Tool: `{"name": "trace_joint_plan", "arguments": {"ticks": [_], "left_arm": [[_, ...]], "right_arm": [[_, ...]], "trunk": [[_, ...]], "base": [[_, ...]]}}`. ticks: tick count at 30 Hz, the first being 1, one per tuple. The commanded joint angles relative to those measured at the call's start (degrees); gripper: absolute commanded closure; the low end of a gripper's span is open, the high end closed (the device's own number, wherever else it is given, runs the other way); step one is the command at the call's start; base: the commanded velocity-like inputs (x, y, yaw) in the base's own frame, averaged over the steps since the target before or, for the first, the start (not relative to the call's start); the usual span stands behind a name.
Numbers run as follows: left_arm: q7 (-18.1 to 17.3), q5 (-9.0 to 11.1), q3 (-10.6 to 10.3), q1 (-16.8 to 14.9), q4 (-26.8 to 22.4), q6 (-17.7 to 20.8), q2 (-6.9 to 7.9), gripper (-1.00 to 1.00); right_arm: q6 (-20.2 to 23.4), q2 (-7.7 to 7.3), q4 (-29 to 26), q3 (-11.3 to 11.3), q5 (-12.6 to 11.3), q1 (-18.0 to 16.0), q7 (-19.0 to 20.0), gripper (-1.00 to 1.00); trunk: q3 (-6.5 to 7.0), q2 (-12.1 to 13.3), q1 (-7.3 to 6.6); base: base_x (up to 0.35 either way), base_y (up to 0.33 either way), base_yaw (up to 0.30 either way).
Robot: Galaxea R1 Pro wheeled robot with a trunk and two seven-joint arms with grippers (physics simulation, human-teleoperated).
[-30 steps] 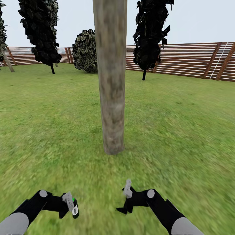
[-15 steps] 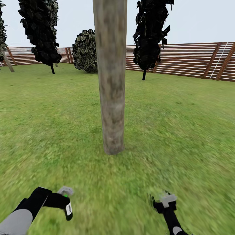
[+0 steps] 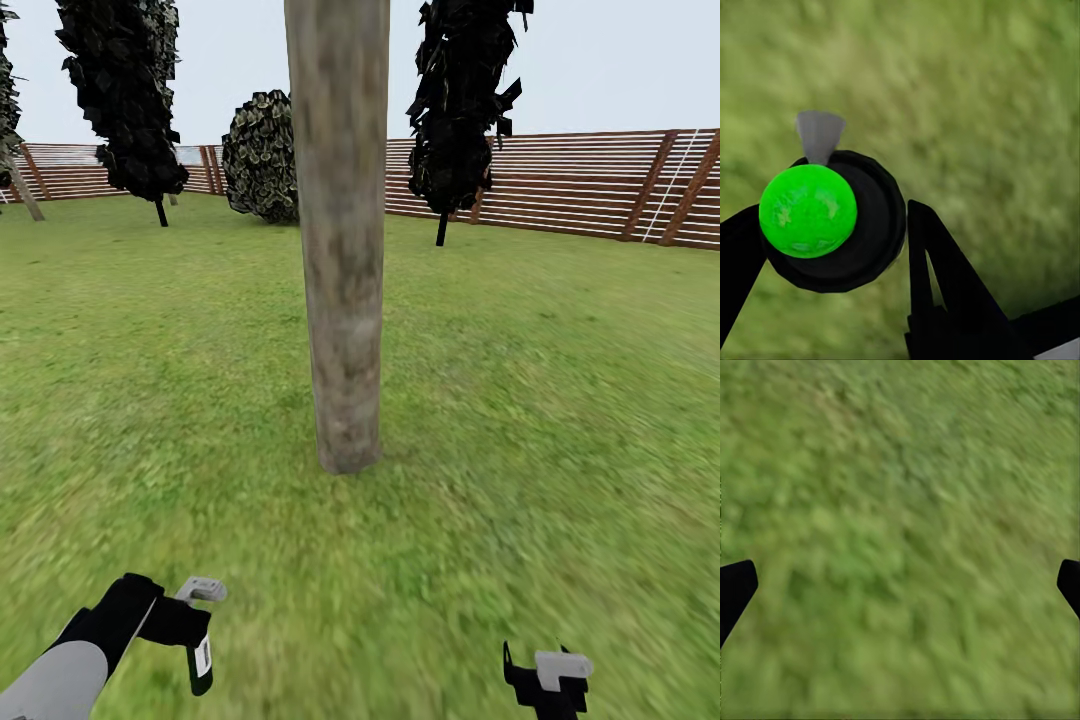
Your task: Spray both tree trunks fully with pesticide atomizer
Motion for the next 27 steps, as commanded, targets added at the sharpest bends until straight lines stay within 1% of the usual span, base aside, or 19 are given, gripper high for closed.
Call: {"name": "trace_joint_plan", "arguments": {"ticks": [1,5,9,10,13,16,17,21,27], "left_arm": [[0.01,0.03,0.04,0.00,0.00,0.01,-0.03,1.00],[0.09,0.02,0.01,0.01,0.00,0.25,-0.16,1.00],[0.22,-0.11,-0.01,-0.36,-0.03,0.45,-0.28,1.00],[0.24,-0.12,-0.04,-0.42,-0.05,0.52,-0.46,1.00],[0.34,-0.28,-0.31,-0.50,-0.08,1.40,-1.86,1.00],[1.32,-0.40,-0.42,-0.51,-0.08,1.92,-2.56,1.00],[2.62,-0.28,-0.44,-0.52,-0.09,2.08,-2.78,1.00],[4.02,-0.15,-0.44,-0.52,-0.09,2.17,-2.91,1.00],[4.32,-0.38,-0.62,-0.48,-0.09,2.18,-2.85,1.00]], "right_arm": [[0.00,0.02,0.03,-0.01,0.00,0.01,0.00,-1.00],[0.01,0.10,0.05,-0.01,-0.07,0.05,0.00,-1.00],[0.01,0.46,0.05,-0.07,-0.11,0.04,-0.05,-1.00],[0.01,0.50,0.08,-0.08,-0.13,0.05,-0.06,-1.00],[0.01,0.55,0.13,-0.09,-0.16,0.06,-0.04,-1.00],[0.01,0.56,0.14,-0.10,-0.17,0.06,-0.02,-1.00],[0.01,0.57,0.14,-0.10,-0.15,0.06,-0.01,-1.00],[0.01,0.57,0.13,-0.10,-0.17,0.06,0.00,-1.00],[0.01,0.57,0.13,-0.10,-0.17,0.06,-0.01,-1.00]], "trunk": [[0.00,0.00,0.00],[0.00,0.00,0.00],[0.00,0.00,0.00],[0.00,0.00,0.00],[0.00,0.00,0.00],[0.00,0.00,0.00],[0.00,0.00,0.00],[0.00,0.00,0.00],[0.00,0.00,0.00]], "base": [[0.000,0.000,0.000],[0.021,0.000,0.000],[0.210,0.000,0.000],[0.306,0.000,0.000],[0.327,0.000,-0.076],[0.334,0.000,-0.221],[0.337,0.000,-0.278],[0.338,0.000,-0.290],[0.338,0.000,-0.298]]}}
